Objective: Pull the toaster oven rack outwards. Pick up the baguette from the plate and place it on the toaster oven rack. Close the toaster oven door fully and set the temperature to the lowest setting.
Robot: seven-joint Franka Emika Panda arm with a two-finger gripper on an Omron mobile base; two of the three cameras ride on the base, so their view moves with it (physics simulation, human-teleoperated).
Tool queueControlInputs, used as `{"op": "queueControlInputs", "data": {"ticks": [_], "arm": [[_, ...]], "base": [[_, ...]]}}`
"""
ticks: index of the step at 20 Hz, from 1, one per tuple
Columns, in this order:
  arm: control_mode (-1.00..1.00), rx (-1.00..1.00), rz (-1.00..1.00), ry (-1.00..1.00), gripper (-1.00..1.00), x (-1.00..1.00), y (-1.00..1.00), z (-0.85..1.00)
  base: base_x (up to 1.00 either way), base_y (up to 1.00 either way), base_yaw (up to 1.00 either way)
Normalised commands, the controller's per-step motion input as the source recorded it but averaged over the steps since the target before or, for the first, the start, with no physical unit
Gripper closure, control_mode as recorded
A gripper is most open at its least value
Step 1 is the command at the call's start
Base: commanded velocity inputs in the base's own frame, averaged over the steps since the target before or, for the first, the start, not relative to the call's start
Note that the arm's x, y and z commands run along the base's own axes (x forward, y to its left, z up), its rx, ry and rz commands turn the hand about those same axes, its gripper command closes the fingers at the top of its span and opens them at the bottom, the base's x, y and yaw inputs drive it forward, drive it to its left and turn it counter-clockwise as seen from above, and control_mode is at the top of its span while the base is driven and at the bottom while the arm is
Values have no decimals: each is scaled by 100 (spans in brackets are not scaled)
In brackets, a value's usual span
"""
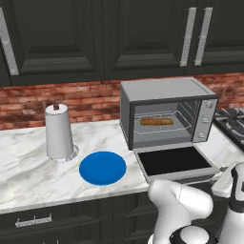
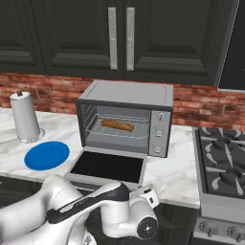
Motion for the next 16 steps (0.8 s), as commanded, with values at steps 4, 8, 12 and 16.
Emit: {"op": "queueControlInputs", "data": {"ticks": [4,8,12,16], "arm": [[-100,0,0,0,-100,38,0,-1],[-100,0,0,0,-100,31,0,0],[-100,0,0,0,-100,23,0,0],[-100,0,0,-7,-100,-3,0,0]], "base": [[0,0,0],[0,0,0],[0,0,0],[0,0,0]]}}
